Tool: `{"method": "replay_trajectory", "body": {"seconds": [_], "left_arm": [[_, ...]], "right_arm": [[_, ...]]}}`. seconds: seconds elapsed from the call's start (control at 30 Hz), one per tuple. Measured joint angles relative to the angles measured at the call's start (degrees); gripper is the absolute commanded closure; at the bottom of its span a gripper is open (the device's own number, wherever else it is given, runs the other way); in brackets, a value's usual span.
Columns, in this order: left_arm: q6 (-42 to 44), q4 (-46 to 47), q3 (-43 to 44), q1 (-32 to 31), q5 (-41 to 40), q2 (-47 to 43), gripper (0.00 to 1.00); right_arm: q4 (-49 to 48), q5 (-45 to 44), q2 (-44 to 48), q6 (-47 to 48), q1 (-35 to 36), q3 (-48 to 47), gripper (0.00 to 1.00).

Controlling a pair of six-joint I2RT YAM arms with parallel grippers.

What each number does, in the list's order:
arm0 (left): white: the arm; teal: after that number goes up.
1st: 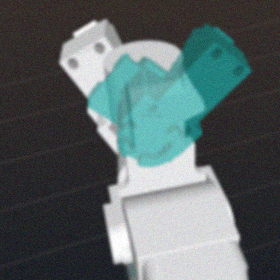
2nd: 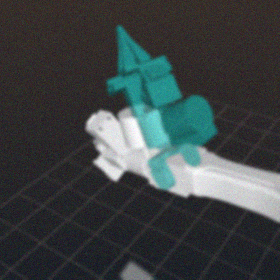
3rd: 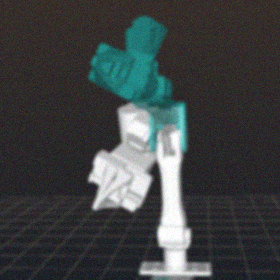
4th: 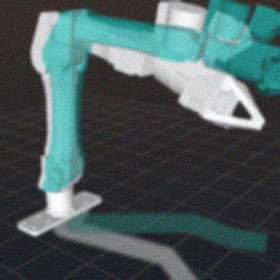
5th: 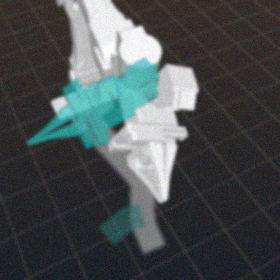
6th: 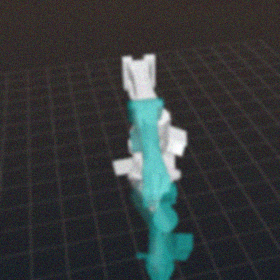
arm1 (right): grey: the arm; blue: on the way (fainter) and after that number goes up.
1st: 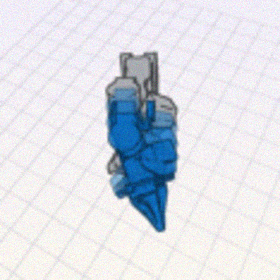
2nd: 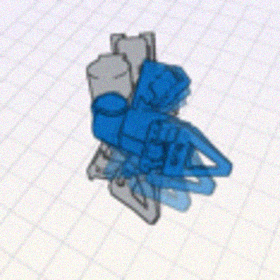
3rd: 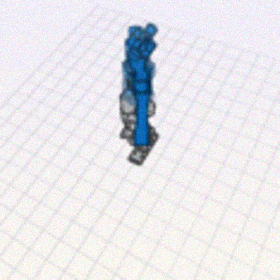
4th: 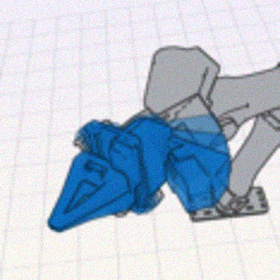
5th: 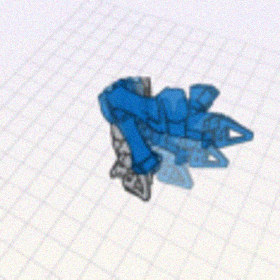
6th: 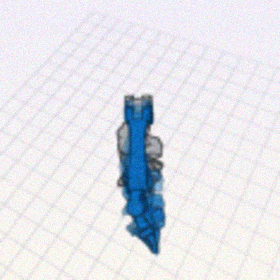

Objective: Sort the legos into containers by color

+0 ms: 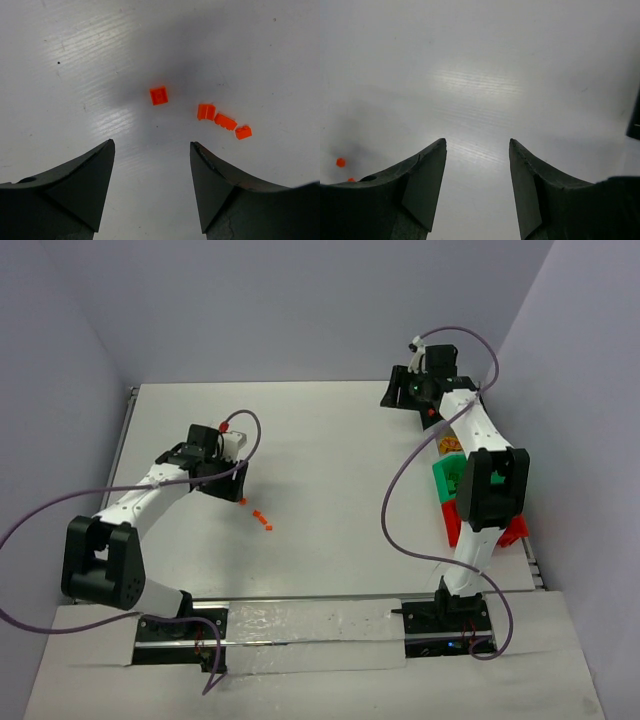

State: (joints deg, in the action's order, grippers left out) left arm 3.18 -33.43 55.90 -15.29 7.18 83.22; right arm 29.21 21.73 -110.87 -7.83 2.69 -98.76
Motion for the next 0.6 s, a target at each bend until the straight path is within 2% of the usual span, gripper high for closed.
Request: {"method": "replay_trajectory", "body": {"seconds": [0.37, 0.6], "left_arm": [[-1.10, 0.35, 0.71, -5.96, 0.08, 8.29, 0.37], [-2.39, 0.63, 4.03, -6.36, -2.29, 12.63, 0.43]], "right_arm": [[-0.44, 3.57, 0.37, -1.87, 1.30, 7.19, 0.39], [-0.50, 4.57, 1.04, -2.21, 1.30, 8.70, 0.39]]}}
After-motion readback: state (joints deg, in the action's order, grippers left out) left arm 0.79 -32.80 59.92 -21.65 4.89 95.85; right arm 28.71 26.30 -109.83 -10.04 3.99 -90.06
